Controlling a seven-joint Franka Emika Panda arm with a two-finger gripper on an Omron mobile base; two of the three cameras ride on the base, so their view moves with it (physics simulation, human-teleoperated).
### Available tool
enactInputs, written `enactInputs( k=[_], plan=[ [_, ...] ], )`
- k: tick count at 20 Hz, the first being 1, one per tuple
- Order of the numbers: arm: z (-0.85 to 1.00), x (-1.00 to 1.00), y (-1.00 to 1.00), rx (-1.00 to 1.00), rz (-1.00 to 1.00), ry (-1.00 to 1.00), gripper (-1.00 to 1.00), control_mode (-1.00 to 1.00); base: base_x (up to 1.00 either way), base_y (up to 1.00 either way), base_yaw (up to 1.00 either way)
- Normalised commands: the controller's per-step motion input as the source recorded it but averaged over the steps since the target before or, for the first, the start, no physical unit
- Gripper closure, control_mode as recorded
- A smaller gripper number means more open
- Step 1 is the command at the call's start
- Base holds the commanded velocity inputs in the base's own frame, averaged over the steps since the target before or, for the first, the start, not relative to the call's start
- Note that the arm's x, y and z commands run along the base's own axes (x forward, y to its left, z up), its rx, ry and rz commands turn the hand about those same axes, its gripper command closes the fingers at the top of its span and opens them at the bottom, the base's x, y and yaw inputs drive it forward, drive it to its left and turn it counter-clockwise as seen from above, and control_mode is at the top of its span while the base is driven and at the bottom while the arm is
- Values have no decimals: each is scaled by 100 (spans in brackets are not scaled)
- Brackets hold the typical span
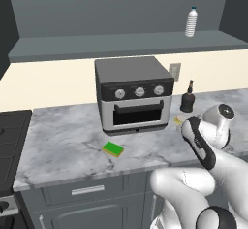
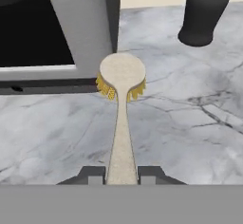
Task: Pick the sponge and dish brush from the cabinet and place them on the counter.
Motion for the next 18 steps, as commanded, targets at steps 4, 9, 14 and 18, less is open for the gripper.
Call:
enactInputs(
  k=[4, 9, 14, 18],
  plan=[
    [-50, 50, -9, -2, 0, 8, 100, -100, 0, 0, 0],
    [-44, 48, -9, -2, 0, 7, 100, -100, 0, 0, 0],
    [-38, 35, -9, -2, 0, 6, 100, -100, 0, 0, 0],
    [-14, 19, -3, -1, 0, 4, -100, -100, 0, 0, 0]
  ],
)
